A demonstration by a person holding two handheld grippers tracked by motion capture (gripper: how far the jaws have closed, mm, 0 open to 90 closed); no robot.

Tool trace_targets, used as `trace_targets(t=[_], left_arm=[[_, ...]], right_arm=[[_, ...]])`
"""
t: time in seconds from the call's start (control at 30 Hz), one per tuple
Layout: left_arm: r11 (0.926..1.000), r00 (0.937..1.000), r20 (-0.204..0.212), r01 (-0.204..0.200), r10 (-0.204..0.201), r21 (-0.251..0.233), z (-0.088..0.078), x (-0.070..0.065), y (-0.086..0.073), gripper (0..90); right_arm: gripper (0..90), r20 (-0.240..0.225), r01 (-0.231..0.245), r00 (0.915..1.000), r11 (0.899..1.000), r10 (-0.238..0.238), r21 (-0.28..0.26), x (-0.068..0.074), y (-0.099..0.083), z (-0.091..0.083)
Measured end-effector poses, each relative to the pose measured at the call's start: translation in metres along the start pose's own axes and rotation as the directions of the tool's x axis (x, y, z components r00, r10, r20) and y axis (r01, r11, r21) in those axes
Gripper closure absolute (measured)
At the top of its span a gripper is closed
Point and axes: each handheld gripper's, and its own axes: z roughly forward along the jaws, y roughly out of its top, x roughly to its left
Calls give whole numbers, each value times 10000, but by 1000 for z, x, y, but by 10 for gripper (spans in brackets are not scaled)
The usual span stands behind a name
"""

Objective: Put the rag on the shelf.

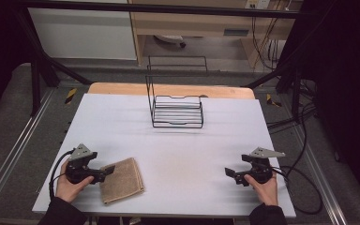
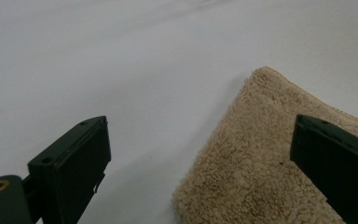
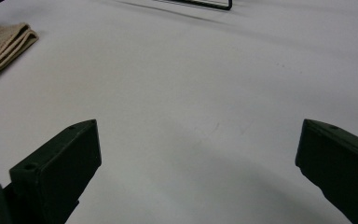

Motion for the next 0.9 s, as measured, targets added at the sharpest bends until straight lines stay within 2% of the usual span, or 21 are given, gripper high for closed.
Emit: trace_targets(t=[0.5, 0.53, 0.73, 0.9], left_arm=[[10000, 10000, -78, 47, -47, 48, -4, 1, -1, 68], [9999, 9997, -172, 160, -159, 36, -5, 2, -1, 78], [9990, 9980, -481, 421, -413, 168, -7, 5, -3, 238], [9956, 9942, -673, 868, -843, 358, -11, 6, -6, 349]], right_arm=[[6, 89, 9, 10000, 10000, -9, 54, 5, 1, 2], [6, 60, 6, 10000, 10000, -6, 56, 5, 1, 2], [5, 15, 168, 9999, 9997, -168, 187, 11, 3, 7], [5, -19, 195, 9998, 9994, -195, 272, 16, 5, 11]])
